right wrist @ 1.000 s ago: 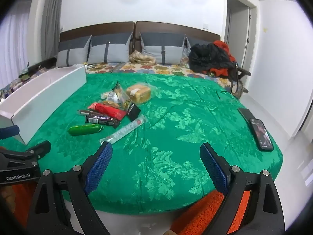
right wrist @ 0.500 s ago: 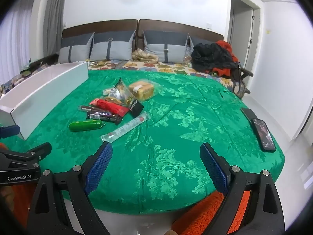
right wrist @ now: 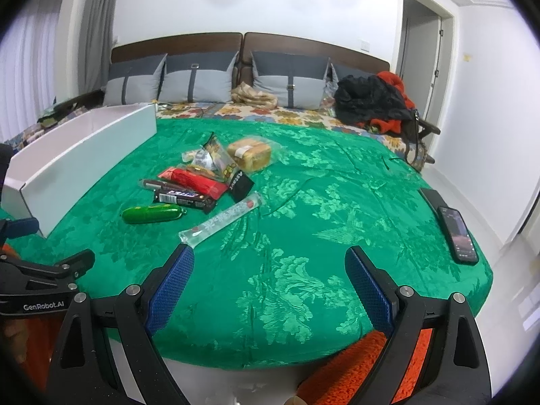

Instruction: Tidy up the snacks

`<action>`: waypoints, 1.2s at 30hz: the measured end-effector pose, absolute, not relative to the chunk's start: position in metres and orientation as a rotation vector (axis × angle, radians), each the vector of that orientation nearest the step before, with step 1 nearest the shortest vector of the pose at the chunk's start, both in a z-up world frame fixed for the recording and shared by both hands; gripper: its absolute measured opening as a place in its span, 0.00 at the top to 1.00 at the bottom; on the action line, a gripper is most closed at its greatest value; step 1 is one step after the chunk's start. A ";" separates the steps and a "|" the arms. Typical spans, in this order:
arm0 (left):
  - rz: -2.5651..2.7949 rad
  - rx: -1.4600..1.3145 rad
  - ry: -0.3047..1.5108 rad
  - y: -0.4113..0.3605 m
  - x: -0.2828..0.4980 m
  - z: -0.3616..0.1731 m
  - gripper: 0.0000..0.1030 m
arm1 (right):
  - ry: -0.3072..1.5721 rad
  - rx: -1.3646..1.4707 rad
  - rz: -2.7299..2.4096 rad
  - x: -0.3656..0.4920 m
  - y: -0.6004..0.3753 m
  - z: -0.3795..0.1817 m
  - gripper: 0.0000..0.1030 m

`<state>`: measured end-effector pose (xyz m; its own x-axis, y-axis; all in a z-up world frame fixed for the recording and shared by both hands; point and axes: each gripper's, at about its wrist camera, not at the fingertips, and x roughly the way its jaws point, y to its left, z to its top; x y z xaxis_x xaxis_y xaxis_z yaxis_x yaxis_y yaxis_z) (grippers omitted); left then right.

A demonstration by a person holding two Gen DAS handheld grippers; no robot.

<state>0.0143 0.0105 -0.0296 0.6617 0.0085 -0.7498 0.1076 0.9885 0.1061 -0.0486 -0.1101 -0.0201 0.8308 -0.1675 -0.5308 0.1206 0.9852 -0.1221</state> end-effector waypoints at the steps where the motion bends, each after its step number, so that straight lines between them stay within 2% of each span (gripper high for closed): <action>1: -0.054 0.148 0.847 0.011 0.015 -0.030 0.00 | 0.569 -0.086 -0.151 -0.049 -0.110 -0.020 0.10; 25: -0.040 0.154 0.877 0.014 0.025 -0.044 0.00 | 0.604 -0.107 -0.139 -0.042 -0.105 -0.029 0.10; 36: -0.079 0.144 0.989 0.010 0.042 -0.073 0.00 | 0.632 -0.080 -0.125 -0.038 -0.109 -0.035 0.10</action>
